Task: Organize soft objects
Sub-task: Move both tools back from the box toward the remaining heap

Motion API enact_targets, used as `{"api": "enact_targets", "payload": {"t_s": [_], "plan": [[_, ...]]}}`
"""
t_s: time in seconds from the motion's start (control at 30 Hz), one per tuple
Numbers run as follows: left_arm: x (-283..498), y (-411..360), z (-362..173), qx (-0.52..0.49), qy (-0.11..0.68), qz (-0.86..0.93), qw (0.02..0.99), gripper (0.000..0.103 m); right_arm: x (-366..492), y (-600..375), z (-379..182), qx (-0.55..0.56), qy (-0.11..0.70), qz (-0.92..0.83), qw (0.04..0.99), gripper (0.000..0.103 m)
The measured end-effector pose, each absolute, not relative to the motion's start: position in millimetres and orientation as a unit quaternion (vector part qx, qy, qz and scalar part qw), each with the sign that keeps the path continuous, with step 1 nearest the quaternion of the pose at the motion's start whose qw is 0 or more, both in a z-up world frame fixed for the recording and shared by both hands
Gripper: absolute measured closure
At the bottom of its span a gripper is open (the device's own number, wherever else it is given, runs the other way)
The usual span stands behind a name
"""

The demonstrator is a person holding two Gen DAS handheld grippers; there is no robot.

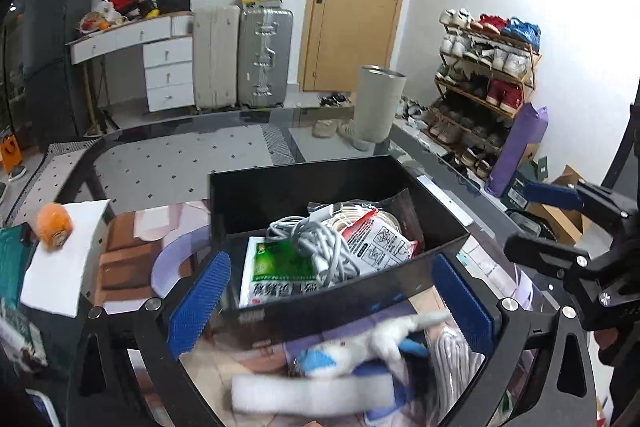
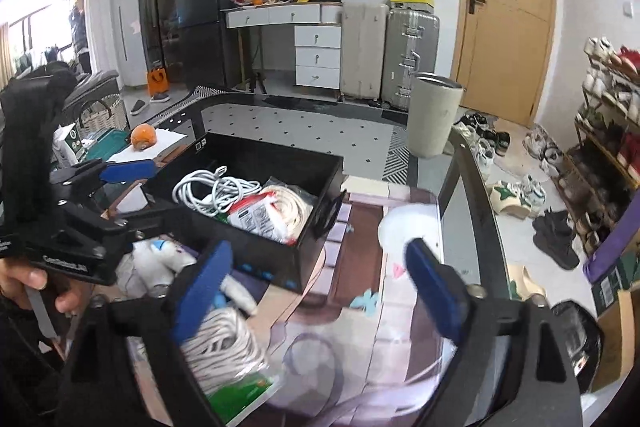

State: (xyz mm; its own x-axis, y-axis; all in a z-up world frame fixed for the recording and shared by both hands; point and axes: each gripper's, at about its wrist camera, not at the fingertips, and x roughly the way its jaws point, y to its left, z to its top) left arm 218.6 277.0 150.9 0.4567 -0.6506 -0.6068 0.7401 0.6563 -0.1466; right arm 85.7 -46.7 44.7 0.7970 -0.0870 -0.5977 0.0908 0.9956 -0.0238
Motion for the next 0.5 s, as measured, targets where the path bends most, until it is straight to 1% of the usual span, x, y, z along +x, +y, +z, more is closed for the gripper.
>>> {"api": "enact_targets", "payload": {"t_s": [0.03, 0.13, 0.37, 0.5], "plan": [[214.5, 282.7, 152.8, 0.066, 0.32, -0.406, 0.854, 0.0, 83.2, -45.1, 44.4, 0.008, 0.314, -0.048, 0.948, 0.003], [202.4, 301.9, 157.6, 0.057, 0.312, -0.397, 0.861, 0.0, 74.9, -39.8, 42.1, 0.018, 0.312, -0.044, 0.949, 0.0], [180.8, 339.3, 156.7, 0.05, 0.315, -0.38, 0.868, 0.0, 53.0, -26.6, 30.8, 0.034, 0.324, -0.037, 0.945, 0.0], [174.8, 345.5, 151.6, 0.052, 0.317, -0.379, 0.868, 0.0, 44.7, -20.9, 24.0, 0.034, 0.335, -0.035, 0.941, 0.0]]}}
